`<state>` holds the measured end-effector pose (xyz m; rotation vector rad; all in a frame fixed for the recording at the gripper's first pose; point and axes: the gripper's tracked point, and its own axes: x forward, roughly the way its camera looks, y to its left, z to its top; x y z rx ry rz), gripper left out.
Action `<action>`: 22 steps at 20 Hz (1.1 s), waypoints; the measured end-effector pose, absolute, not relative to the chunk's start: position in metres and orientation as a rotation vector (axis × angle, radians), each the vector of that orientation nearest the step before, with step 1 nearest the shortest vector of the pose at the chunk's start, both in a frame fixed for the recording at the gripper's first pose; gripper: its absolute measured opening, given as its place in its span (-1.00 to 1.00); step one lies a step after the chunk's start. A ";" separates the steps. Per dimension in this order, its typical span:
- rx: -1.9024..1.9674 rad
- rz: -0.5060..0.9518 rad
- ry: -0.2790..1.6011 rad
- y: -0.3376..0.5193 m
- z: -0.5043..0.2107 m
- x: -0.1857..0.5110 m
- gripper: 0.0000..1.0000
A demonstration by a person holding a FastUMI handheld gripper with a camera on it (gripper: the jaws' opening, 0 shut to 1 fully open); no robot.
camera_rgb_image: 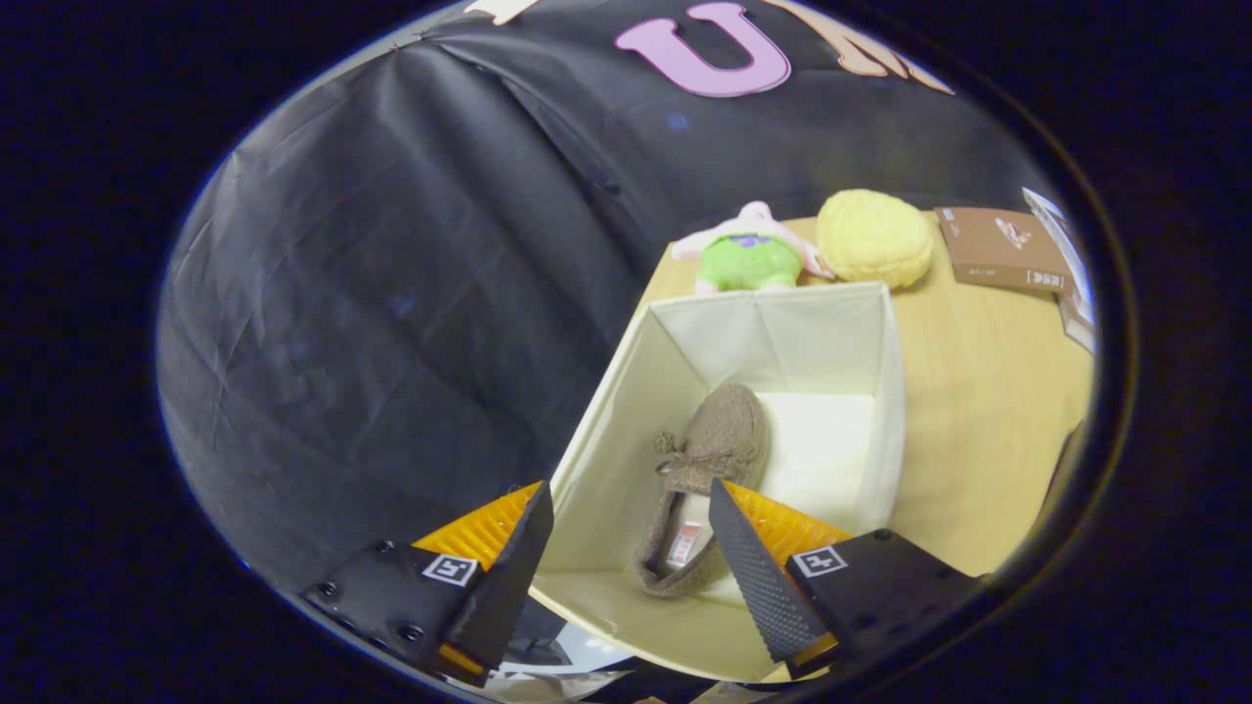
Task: Open the storage box then place both shoes into the box .Put the left shoe in first, then the right shoe, with the right side of both shoes facing outward in a uniform manner.
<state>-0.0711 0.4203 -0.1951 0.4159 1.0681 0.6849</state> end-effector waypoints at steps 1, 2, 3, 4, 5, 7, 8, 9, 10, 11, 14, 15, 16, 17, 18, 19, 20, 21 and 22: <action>0.416 0.689 1.035 0.413 -0.187 -0.067 1.00; 0.411 0.692 1.004 0.403 -0.181 -0.062 1.00; 0.402 0.694 0.973 0.392 -0.175 -0.058 1.00; 0.388 0.696 0.940 0.380 -0.171 -0.054 1.00; 0.371 0.694 0.908 0.368 -0.167 -0.052 1.00; 0.338 0.687 0.858 0.342 -0.160 -0.045 1.00; 0.333 0.681 0.843 0.329 -0.157 -0.042 1.00; 0.329 0.669 0.832 0.318 -0.156 -0.041 1.00; 0.325 0.655 0.817 0.303 -0.154 -0.037 1.00; 0.314 0.643 0.797 0.292 -0.151 -0.036 1.00; 0.231 0.600 0.742 0.245 -0.150 -0.025 1.00; 0.202 0.588 0.733 0.231 -0.152 -0.024 1.00; 0.179 0.578 0.721 0.217 -0.153 -0.021 1.00; 0.157 0.561 0.709 0.204 -0.154 -0.020 1.00; 0.140 0.542 0.698 0.190 -0.154 -0.018 1.00; 0.124 0.524 0.691 0.178 -0.157 -0.016 1.00; 0.113 0.511 0.686 0.166 -0.157 -0.014 1.00; 0.104 0.497 0.690 0.156 -0.160 -0.014 1.00; 0.100 0.482 0.694 0.144 -0.162 -0.013 1.00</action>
